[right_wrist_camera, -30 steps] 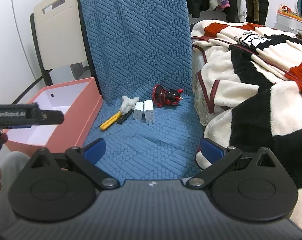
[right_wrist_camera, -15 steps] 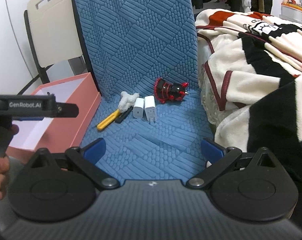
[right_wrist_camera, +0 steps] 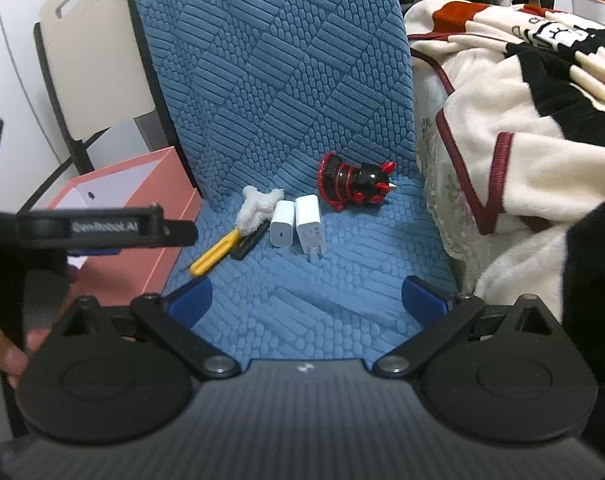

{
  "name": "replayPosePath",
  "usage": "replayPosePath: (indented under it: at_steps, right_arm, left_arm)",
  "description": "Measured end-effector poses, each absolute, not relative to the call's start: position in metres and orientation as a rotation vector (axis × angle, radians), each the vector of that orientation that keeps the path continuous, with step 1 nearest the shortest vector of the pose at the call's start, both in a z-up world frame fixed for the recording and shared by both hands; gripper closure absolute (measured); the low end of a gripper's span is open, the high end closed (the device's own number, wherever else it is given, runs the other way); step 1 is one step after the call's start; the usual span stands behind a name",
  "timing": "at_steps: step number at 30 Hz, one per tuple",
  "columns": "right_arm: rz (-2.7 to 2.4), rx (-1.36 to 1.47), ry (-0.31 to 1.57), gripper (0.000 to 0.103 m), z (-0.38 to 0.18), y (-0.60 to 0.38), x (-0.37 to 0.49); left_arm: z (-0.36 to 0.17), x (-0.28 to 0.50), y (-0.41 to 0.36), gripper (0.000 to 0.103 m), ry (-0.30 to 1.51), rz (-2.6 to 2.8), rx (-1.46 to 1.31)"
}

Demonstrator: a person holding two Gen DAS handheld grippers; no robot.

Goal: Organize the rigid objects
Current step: 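Move both tools toward the white toy and white charger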

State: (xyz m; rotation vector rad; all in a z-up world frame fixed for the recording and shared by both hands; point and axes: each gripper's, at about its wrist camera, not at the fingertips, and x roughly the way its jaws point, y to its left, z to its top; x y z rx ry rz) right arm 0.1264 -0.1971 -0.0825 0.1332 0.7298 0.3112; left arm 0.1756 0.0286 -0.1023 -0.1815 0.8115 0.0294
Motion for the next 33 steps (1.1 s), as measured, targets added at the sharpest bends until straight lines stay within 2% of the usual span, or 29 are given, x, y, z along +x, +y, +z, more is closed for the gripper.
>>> replayPosePath:
  at_steps: [6,10,14,19,24,28,33]
  right_arm:
    - [0.310,0.176,0.723,0.000,-0.093,-0.195,0.146]
    - [0.305,0.207,0.726,0.005,-0.100,-0.195,0.158]
    - [0.292,0.209,0.717,0.011,-0.106,-0.192,0.166]
    - [0.302,0.195,0.723,0.023,-0.112,-0.186,0.176]
    - [0.311,0.188,0.743,0.036,-0.121,-0.179,0.191]
    - [0.316,0.168,0.780,0.050,-0.133,-0.171,0.207]
    - [0.336,0.199,0.826,0.051,-0.148,-0.165,0.228]
  left_arm:
    - [-0.115,0.195,0.038,0.000,0.798,0.042,-0.187]
    - [-0.122,0.205,0.038,0.000,0.784,0.024,-0.180]
    - [-0.127,0.215,0.031,0.000,0.772,0.012,-0.122]
    - [-0.128,0.225,0.026,0.001,0.740,-0.018,-0.085]
    - [-0.132,0.238,0.020,0.017,0.744,-0.053,-0.055]
    - [-0.141,0.252,0.010,0.039,0.768,-0.079,-0.013]
    - [-0.153,0.269,0.013,0.056,0.793,-0.088,-0.076]
